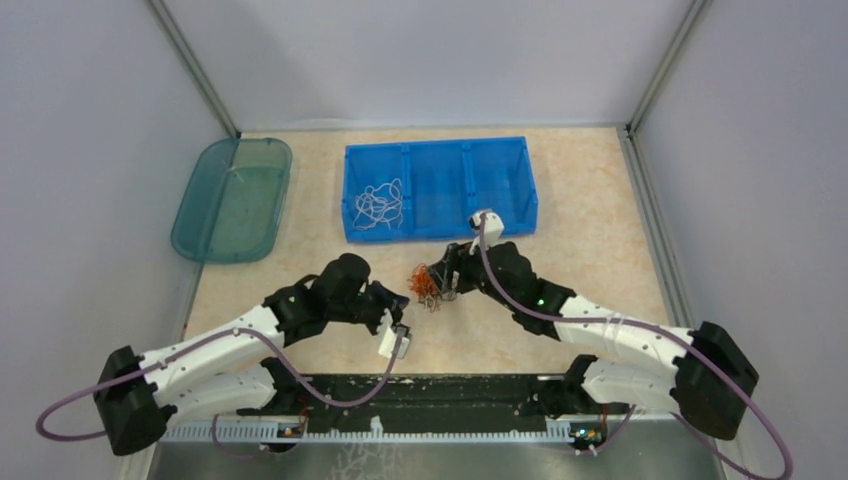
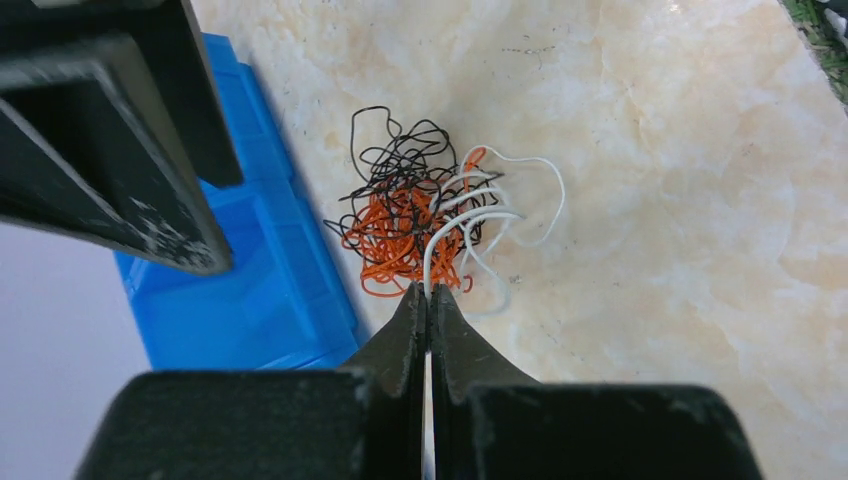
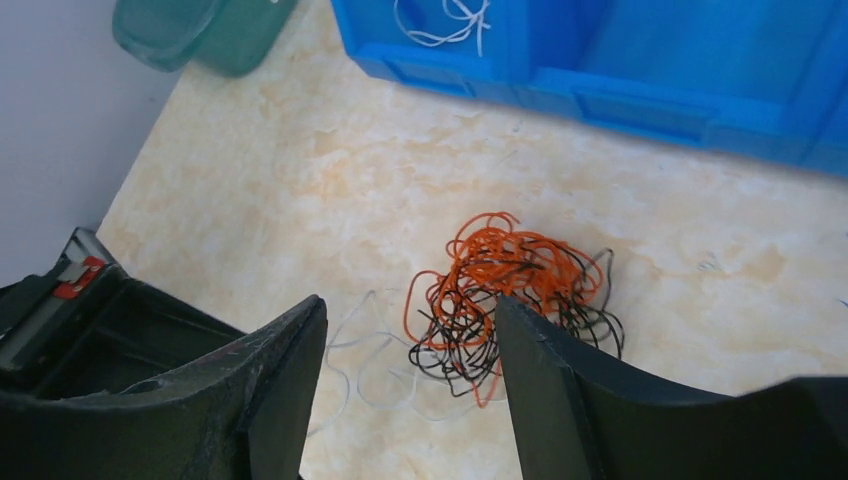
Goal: Untangle the cables
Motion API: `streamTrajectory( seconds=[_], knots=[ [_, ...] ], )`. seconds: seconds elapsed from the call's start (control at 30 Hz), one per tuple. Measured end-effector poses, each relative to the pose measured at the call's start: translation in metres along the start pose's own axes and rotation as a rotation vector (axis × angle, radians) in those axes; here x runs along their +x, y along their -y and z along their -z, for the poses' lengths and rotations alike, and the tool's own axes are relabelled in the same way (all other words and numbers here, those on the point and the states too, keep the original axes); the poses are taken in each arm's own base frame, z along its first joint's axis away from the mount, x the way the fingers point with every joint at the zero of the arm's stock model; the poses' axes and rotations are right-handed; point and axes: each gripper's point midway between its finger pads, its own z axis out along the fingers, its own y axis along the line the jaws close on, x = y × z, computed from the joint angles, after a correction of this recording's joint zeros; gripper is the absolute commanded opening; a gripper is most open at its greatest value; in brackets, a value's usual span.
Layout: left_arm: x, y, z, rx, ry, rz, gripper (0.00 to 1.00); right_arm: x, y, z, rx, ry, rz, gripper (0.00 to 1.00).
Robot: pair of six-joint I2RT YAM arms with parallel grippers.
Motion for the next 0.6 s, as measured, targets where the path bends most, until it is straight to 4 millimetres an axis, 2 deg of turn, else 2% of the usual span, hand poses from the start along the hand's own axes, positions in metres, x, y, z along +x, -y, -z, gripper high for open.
streamTrajectory(
  seconds=[0.13, 0.3, 0.37, 0.5, 0.6],
  knots=[
    [-0.005, 0.000, 0.015, -0.015, 0.003, -0.024, 0.00, 0.013, -0.015, -0.028, -0.062, -0.065, 0.016, 0.62],
    [-0.009, -0.005, 0.030, -0.043, -0.006, -0.048, 0.00, 0.059, -0.016, -0.056, -0.086, -0.178, 0.037, 0.59],
    [-0.009, -0.009, 0.035, -0.067, -0.018, -0.055, 0.00, 0.086, -0.016, -0.063, -0.087, -0.239, 0.056, 0.58],
    [-0.010, -0.023, 0.047, -0.115, -0.046, -0.067, 0.00, 0.103, -0.017, -0.065, -0.093, -0.261, 0.069, 0.57],
    [-0.018, -0.050, 0.064, -0.190, -0.059, -0.101, 0.00, 0.113, -0.008, -0.062, -0.075, -0.257, 0.071, 0.57]
  ],
)
